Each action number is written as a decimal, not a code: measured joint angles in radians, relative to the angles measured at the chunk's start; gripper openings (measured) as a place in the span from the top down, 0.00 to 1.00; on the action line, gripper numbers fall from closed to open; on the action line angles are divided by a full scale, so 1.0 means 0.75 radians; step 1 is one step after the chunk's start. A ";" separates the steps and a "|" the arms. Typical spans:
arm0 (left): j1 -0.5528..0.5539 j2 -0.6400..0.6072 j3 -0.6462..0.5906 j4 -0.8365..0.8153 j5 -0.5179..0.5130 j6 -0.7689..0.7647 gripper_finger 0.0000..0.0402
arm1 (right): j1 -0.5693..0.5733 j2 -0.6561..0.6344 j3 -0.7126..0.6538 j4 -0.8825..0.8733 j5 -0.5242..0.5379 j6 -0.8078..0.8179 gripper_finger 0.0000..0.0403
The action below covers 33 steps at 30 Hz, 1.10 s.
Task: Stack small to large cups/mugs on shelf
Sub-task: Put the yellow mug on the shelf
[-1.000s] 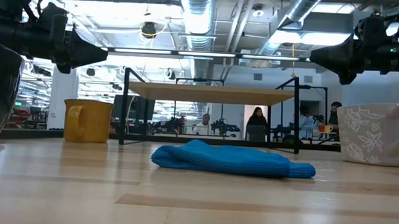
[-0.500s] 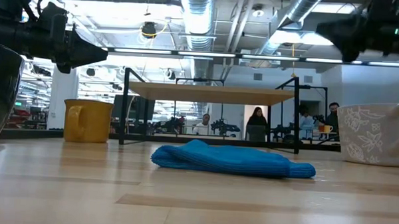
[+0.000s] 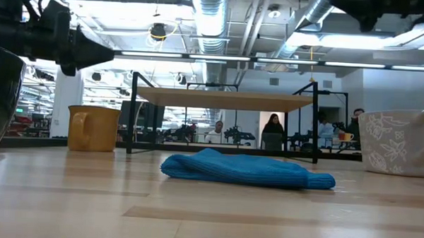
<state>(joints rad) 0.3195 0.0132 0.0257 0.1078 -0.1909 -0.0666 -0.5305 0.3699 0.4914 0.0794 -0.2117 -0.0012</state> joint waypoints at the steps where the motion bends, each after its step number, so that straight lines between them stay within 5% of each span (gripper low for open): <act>1: 0.000 0.000 0.000 0.028 0.000 -0.019 0.74 | 0.001 0.027 0.009 0.004 -0.001 0.022 0.69; 14: 0.000 0.000 0.043 0.224 0.006 0.045 0.74 | 0.001 0.237 0.014 0.014 -0.005 0.038 0.69; 25: 0.000 0.000 0.431 -0.370 0.028 0.106 0.74 | 0.001 0.313 0.014 0.116 -0.005 0.120 0.69; 33: 0.000 0.000 0.510 -0.504 0.027 0.113 0.74 | 0.001 0.320 0.014 0.183 -0.028 0.187 0.69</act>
<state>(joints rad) 0.3199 0.0132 0.4084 -0.2705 -0.1706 0.0185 -0.5301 0.6098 0.5022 0.2168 -0.2331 0.1393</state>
